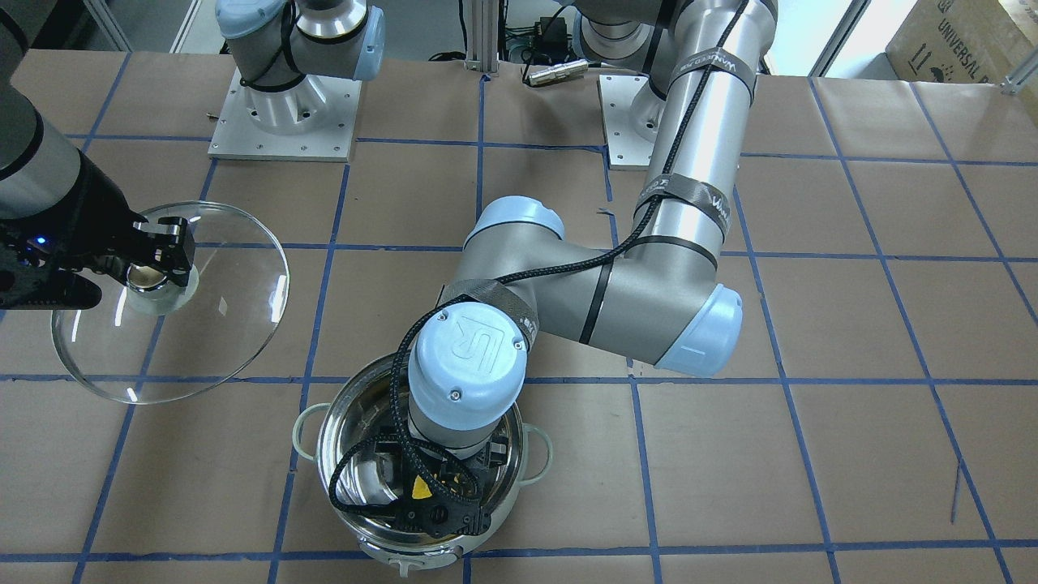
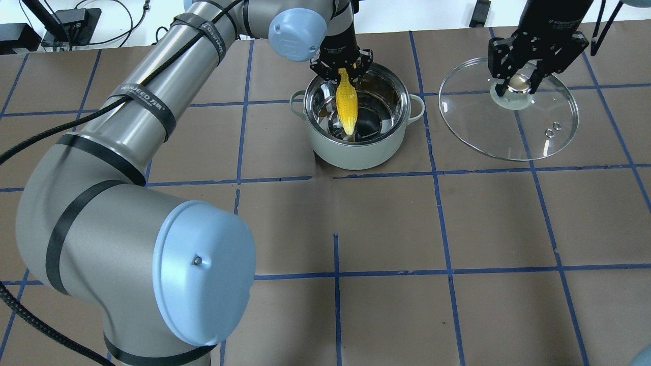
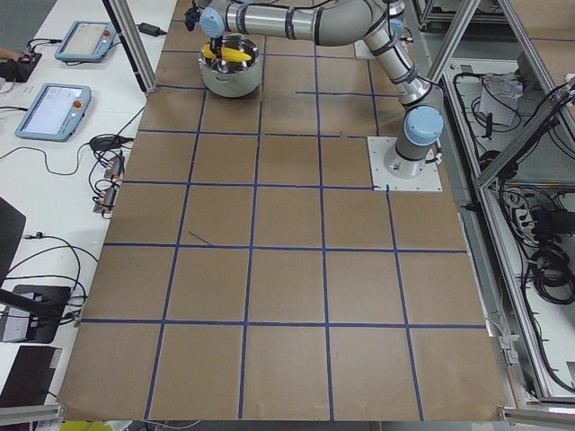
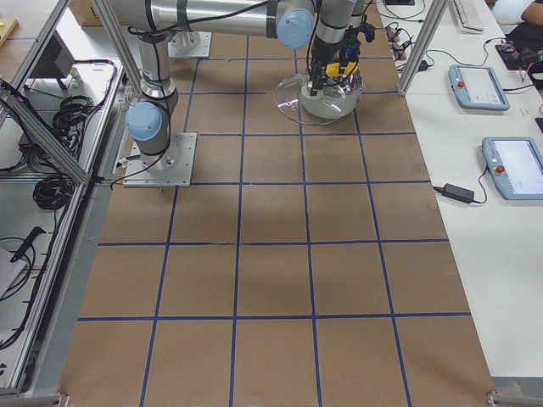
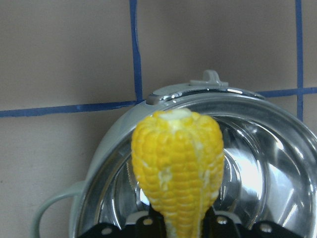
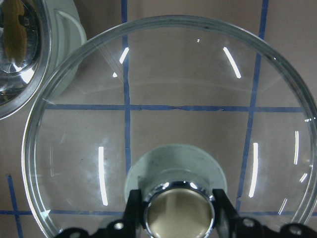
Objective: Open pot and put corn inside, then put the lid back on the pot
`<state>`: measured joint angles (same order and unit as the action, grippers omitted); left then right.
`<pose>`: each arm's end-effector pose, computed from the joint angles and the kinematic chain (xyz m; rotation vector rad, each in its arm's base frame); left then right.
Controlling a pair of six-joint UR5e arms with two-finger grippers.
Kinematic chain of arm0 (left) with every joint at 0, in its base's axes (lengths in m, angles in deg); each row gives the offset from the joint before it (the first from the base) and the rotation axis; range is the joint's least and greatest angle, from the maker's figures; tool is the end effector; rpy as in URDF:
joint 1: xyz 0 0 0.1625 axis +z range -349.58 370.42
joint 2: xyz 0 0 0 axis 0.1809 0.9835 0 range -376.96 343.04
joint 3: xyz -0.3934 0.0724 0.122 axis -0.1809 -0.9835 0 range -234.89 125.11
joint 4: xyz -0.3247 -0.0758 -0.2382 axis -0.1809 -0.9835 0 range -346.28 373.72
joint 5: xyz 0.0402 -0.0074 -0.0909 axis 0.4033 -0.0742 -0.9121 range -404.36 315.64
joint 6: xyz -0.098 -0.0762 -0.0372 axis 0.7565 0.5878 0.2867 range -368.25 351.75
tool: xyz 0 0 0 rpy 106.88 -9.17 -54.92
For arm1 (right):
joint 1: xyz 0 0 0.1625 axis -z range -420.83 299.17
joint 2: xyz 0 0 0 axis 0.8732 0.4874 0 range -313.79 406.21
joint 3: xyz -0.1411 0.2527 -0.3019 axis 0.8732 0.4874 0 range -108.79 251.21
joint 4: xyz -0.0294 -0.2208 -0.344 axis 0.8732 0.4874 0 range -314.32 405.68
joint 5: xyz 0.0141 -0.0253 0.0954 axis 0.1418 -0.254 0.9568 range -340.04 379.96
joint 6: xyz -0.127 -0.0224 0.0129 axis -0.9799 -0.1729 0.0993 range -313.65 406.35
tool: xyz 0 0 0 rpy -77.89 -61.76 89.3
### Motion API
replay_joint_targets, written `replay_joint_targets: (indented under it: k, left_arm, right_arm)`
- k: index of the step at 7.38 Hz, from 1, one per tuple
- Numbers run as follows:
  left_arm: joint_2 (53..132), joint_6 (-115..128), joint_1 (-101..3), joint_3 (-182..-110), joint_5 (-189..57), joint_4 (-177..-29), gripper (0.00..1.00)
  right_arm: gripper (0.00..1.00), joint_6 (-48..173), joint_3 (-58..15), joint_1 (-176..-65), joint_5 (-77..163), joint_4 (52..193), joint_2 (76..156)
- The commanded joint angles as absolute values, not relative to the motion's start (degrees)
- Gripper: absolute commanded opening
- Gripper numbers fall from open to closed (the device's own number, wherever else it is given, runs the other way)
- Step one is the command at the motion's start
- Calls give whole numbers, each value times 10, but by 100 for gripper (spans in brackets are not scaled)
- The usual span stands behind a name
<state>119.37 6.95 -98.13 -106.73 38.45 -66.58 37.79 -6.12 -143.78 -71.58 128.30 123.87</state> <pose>-0.3928 -0.7006 0.2703 -0.0908 -3.0123 -0.0165 0.0601 -0.5717 0.4325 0.0436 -3.1252 -0.1963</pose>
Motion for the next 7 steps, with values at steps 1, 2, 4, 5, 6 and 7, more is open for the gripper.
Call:
replay_joint_targets:
  k: [1,2,4,5,6,7]
  left_arm:
    - [1188,64,-983,-1105,409,-665,100]
    - [1186,63,-980,-1107,417,-663,100]
    - [1176,63,-977,-1101,418,-665,100]
    - [1155,61,-971,-1110,418,-670,100]
    - [1124,59,-952,-1117,417,-699,100]
    - [1094,34,-930,-1117,416,-720,100]
  right_arm:
    - [29,378,-60,-1439,-716,1282,1238]
    - [29,377,-60,-1439,-716,1284,1238]
    - [29,381,-60,-1440,-714,1283,1239]
    - [29,384,-56,-1441,-715,1282,1240]
    - [29,391,-50,-1446,-714,1283,1243]
    - [29,412,-43,-1469,-715,1285,1240]
